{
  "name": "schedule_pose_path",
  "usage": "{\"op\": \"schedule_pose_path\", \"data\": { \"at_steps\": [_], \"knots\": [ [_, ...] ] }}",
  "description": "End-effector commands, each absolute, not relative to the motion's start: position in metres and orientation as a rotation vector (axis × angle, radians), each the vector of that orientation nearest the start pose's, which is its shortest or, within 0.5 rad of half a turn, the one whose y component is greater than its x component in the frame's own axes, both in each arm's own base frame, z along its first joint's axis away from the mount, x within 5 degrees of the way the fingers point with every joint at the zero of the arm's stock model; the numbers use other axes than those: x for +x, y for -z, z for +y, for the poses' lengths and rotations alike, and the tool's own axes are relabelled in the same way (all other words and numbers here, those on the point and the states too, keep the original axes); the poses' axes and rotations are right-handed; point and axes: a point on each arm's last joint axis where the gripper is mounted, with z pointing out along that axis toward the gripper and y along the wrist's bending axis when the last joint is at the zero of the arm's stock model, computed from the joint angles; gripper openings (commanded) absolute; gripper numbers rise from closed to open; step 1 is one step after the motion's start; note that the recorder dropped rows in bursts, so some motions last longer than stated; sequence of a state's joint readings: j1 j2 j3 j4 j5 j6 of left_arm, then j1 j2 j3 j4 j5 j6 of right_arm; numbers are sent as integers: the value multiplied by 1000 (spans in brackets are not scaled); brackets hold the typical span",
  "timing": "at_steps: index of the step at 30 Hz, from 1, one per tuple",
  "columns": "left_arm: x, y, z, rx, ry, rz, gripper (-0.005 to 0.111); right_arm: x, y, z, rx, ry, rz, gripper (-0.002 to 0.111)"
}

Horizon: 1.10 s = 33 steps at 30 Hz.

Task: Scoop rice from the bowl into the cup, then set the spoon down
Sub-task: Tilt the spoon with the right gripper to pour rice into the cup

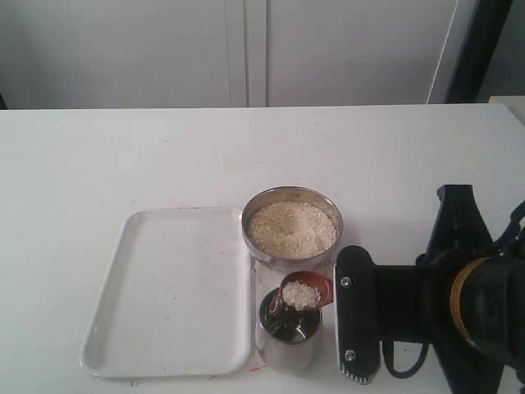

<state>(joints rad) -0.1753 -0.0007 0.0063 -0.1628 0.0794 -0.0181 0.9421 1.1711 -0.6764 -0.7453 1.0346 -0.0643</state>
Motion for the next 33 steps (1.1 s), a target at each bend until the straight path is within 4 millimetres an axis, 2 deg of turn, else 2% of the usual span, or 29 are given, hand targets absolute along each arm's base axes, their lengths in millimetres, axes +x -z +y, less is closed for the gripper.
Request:
{"op": "schedule_pose_path", "data": {
  "at_steps": [1,33],
  "knots": [
    [55,-206,-12,7,304,1567,14,153,-249,118,-1711,808,1999,0],
    [55,-206,-12,7,304,1567,14,162,-258,116,-1822,1003,1781,0]
  ]
}}
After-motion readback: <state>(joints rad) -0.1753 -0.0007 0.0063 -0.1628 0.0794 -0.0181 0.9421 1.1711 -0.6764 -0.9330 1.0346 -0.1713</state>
